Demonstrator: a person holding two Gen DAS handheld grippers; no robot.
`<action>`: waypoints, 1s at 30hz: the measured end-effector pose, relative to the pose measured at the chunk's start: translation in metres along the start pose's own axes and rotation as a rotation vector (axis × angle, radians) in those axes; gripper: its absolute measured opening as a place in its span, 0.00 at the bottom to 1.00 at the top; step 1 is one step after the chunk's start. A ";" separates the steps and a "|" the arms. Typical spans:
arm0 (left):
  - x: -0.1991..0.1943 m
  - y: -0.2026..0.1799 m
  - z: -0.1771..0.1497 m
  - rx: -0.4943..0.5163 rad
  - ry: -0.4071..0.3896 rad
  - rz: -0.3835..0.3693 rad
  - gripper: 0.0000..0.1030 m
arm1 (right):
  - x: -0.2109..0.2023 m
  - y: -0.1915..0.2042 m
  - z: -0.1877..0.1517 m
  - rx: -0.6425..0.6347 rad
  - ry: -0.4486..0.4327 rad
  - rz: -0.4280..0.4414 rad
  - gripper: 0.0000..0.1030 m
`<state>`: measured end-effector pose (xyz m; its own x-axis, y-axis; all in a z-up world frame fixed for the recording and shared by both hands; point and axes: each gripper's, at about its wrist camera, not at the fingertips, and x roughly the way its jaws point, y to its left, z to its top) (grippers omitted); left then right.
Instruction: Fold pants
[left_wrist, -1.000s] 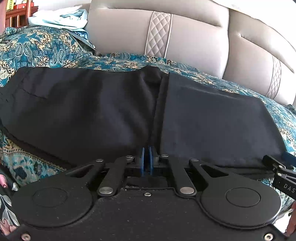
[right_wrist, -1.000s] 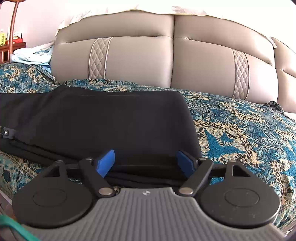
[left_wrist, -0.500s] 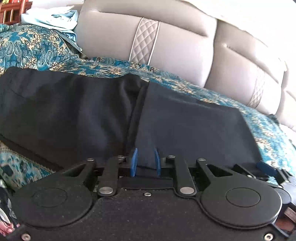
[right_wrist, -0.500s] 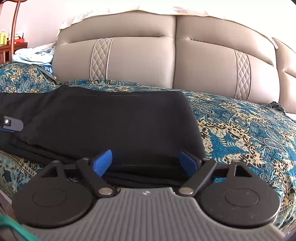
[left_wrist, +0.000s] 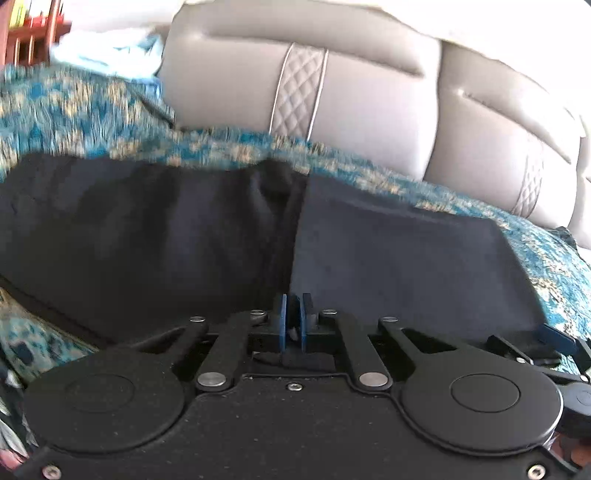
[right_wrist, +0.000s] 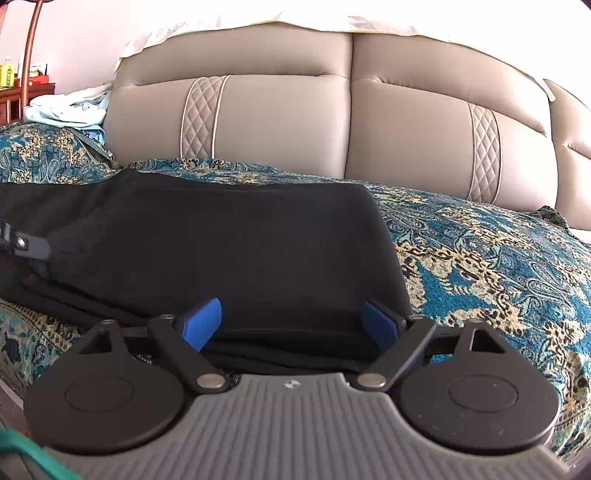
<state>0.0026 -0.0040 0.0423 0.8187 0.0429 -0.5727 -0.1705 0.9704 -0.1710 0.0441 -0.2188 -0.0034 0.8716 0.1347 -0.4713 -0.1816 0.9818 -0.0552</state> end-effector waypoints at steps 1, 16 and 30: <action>-0.004 -0.002 -0.001 0.028 -0.018 0.011 0.07 | -0.001 0.000 0.000 -0.002 -0.007 -0.002 0.89; 0.003 0.000 -0.015 0.095 0.025 0.069 0.08 | -0.001 -0.004 0.001 0.011 0.010 -0.038 0.79; 0.006 -0.001 -0.018 0.120 0.022 0.066 0.09 | 0.040 -0.019 0.047 0.033 0.152 -0.002 0.76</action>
<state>-0.0021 -0.0094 0.0252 0.7952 0.1033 -0.5974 -0.1555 0.9872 -0.0363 0.1042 -0.2262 0.0203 0.7925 0.1132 -0.5993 -0.1625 0.9863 -0.0286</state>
